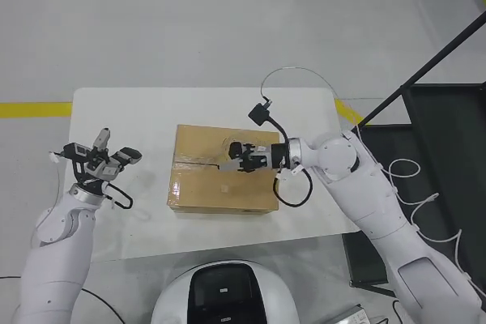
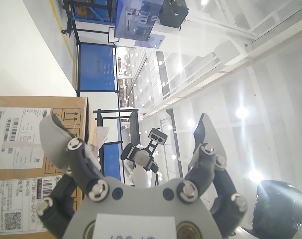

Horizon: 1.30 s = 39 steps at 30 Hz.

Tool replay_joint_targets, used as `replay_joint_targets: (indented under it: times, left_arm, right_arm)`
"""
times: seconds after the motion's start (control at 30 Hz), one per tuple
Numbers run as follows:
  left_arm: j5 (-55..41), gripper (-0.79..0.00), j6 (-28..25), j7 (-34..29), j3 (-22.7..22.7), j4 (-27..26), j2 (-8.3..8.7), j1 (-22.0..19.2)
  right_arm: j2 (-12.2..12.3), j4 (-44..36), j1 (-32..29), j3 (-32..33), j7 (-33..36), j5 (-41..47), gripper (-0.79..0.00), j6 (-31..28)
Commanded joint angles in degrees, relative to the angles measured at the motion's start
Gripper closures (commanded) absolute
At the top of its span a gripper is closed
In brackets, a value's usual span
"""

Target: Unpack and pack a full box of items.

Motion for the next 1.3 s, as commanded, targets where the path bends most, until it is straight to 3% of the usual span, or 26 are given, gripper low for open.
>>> replay_joint_targets:
  times: [0.0, 0.23, 0.37, 0.5, 0.77, 1.27]
  left_arm:
    - [2.6, -0.785, 1.6, -2.3, 0.4, -1.0, 0.28, -0.6]
    - [4.1, -0.785, 7.5, -11.7, 2.0, -7.3, 0.89, -2.9]
    - [10.3, -0.785, 9.7, -9.5, 6.4, -8.7, 0.55, -5.9]
    - [15.5, -0.785, 10.9, -7.0, 12.7, -6.9, -0.34, -9.4]
    - [17.9, -0.785, 10.4, -5.1, 20.1, -3.7, -1.86, -13.6]
    - [24.2, -0.785, 3.8, 3.4, 22.9, -2.5, -2.67, -14.8]
  right_arm:
    - [0.6, -0.2, -0.9, 2.1, 3.0, 3.3, -0.785, -2.2]
    - [3.6, -2.4, -9.5, 14.7, 10.1, 14.5, -0.785, -7.5]
    - [5.2, -4.8, -15.2, 20.6, 11.2, 17.0, -0.785, -6.5]
    - [6.2, -5.2, -19.2, 24.0, 11.1, 20.1, -0.785, -6.7]
    - [7.4, -0.7, -22.1, 26.0, 9.0, 25.1, -0.785, -8.7]
    - [9.2, 0.5, -23.1, 25.0, 6.2, 25.4, -0.785, -11.5]
